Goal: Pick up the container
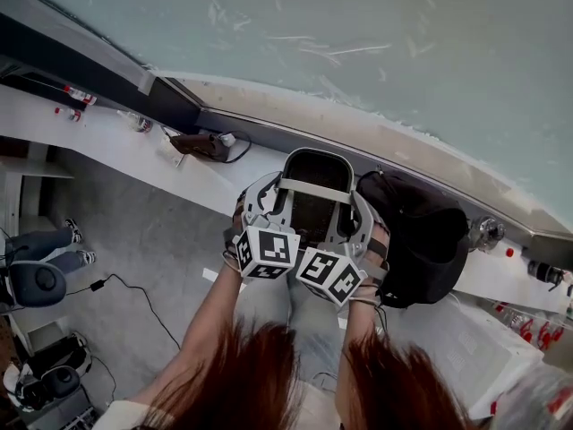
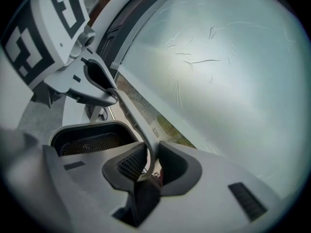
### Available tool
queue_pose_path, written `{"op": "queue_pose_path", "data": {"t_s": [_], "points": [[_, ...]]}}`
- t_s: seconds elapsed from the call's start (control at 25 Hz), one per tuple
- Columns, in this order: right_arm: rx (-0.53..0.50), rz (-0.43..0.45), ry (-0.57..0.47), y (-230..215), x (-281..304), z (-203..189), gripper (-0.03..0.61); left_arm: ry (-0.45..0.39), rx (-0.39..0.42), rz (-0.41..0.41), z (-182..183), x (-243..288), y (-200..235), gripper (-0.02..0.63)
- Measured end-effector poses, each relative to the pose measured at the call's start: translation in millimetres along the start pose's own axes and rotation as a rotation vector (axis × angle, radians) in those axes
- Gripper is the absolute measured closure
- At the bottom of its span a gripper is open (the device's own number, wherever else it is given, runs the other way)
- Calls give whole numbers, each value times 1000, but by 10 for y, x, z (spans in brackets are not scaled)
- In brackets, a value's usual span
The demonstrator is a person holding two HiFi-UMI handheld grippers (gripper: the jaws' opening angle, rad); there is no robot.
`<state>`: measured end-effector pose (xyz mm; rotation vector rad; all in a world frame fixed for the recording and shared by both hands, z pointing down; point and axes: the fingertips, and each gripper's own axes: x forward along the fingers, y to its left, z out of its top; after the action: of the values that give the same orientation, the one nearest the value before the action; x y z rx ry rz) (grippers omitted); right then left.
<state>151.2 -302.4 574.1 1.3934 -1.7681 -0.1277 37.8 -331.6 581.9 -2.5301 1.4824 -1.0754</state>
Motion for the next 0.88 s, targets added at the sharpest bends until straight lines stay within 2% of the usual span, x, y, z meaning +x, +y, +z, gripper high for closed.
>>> {"op": "queue_pose_path", "data": {"t_s": [0.44, 0.88], "points": [[-3, -25, -60, -258, -309, 346, 492, -35, -32, 55, 347, -329, 184, 534], [15, -101, -110, -510, -858, 800, 492, -131, -13, 80, 816, -866, 440, 534]]}}
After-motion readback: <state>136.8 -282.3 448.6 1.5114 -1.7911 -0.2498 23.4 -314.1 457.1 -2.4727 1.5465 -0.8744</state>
